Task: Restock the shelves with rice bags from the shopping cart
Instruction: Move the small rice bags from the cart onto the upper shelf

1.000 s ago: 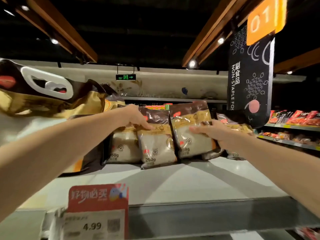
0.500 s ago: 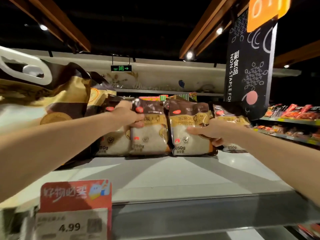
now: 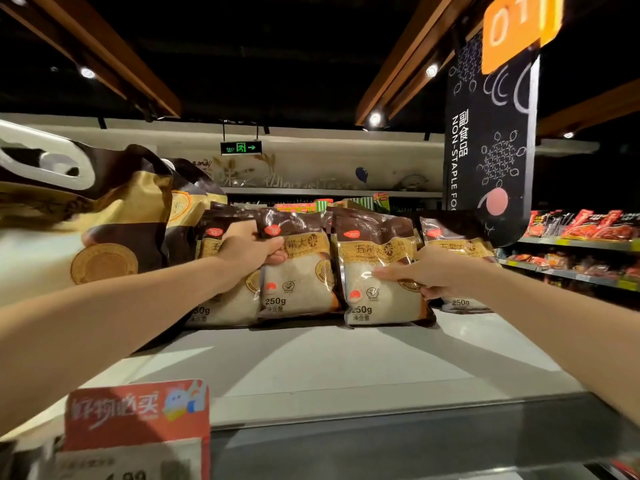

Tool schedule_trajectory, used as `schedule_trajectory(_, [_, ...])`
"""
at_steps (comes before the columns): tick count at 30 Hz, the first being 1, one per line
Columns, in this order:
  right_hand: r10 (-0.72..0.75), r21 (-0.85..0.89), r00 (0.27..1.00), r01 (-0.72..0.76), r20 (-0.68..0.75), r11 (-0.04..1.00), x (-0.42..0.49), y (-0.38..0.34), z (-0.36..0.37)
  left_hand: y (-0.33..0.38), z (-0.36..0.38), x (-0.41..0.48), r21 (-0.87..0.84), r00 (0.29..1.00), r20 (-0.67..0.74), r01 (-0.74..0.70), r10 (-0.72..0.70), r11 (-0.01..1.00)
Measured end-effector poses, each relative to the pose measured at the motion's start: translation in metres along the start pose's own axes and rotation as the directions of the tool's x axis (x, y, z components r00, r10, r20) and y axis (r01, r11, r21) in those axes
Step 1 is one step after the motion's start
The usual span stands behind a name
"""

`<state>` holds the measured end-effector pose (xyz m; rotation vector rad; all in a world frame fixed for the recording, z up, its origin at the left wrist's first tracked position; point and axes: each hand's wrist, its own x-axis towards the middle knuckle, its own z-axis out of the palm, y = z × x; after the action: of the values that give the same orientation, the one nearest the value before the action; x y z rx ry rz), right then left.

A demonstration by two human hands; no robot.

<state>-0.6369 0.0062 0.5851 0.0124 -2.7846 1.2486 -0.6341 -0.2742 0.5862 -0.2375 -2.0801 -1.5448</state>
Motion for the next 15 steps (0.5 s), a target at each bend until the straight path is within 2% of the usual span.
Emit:
schedule_trajectory(5, [0.068, 0.016, 0.996, -0.069, 0.062, 0.997, -0.008, -0.009, -0.009, -0.002, 0.002, -0.003, 0.083, 0.993, 0.047, 0.106, -0.110, 0.991])
schedule_trajectory(8, [0.021, 0.060, 1.000, -0.021, -0.003, 0.998, -0.012, -0.011, -0.018, 0.000, 0.000, -0.008, 0.296, 0.989, 0.065, 0.111, -0.136, 0.949])
schedule_trajectory(10, [-0.037, 0.074, 0.995, 0.044, -0.095, 0.996, -0.015, -0.010, -0.024, 0.004, 0.000, -0.016, 0.360, 0.989, 0.096, 0.072, -0.113, 0.930])
schedule_trajectory(13, [-0.072, 0.087, 0.964, 0.097, -0.255, 0.991, -0.013, -0.005, -0.042, 0.012, 0.000, -0.021, 0.433, 0.969, 0.234, -0.034, -0.075, 0.901])
schedule_trajectory(15, [-0.059, 0.078, 0.945, 0.088, -0.321, 0.993, -0.010, 0.003, -0.055, 0.019, 0.003, -0.025, 0.580, 0.944, 0.324, -0.140, -0.069, 0.803])
